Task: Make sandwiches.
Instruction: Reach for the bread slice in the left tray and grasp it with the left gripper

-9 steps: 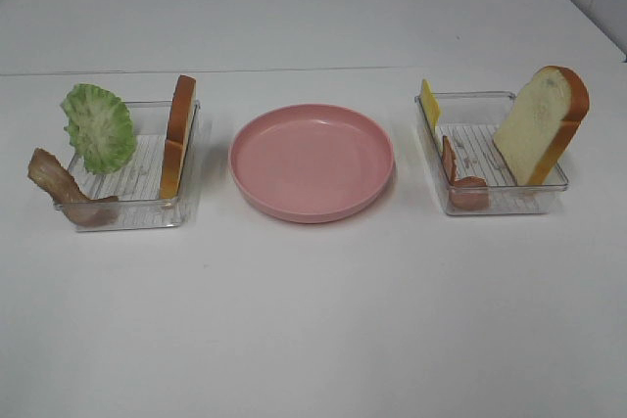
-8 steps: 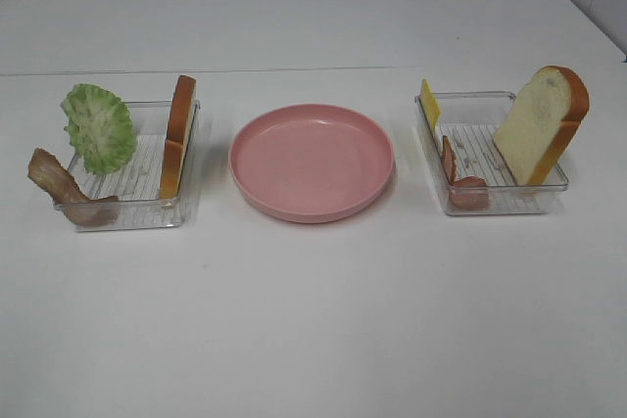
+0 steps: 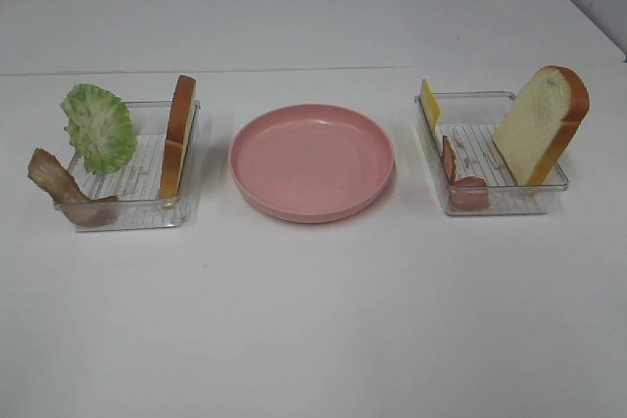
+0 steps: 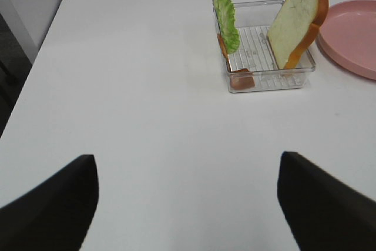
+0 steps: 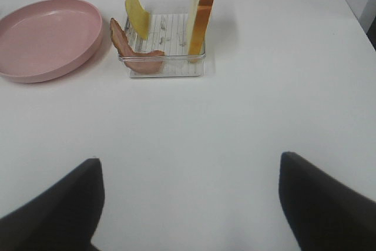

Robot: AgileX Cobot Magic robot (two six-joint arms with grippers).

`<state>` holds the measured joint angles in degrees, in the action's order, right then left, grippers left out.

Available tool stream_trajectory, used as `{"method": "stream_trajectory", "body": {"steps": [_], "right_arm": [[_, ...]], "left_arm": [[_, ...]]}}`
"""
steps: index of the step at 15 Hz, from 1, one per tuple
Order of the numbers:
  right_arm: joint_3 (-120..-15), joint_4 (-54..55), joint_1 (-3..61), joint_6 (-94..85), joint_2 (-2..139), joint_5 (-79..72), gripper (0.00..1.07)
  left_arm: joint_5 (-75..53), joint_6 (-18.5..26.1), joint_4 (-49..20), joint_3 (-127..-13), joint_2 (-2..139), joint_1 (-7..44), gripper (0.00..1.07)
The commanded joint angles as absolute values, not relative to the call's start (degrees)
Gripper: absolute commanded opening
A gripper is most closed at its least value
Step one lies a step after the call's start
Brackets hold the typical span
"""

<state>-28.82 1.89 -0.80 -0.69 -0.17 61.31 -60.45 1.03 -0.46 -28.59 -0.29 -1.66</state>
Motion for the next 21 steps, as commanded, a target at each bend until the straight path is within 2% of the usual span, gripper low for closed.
{"method": "stream_trajectory", "body": {"steps": [1, 21], "right_arm": [[-28.7, 1.8, -1.2, -0.3, -0.6, 60.7, 0.78], [-28.7, 1.8, -1.2, -0.3, -0.6, 60.7, 0.78]], "left_arm": [[-59.9, 0.7, -0.7, -28.5, -1.5, -1.4, 0.79], [-59.7, 0.6, -0.7, -28.6, -1.3, -1.4, 0.79]]}}
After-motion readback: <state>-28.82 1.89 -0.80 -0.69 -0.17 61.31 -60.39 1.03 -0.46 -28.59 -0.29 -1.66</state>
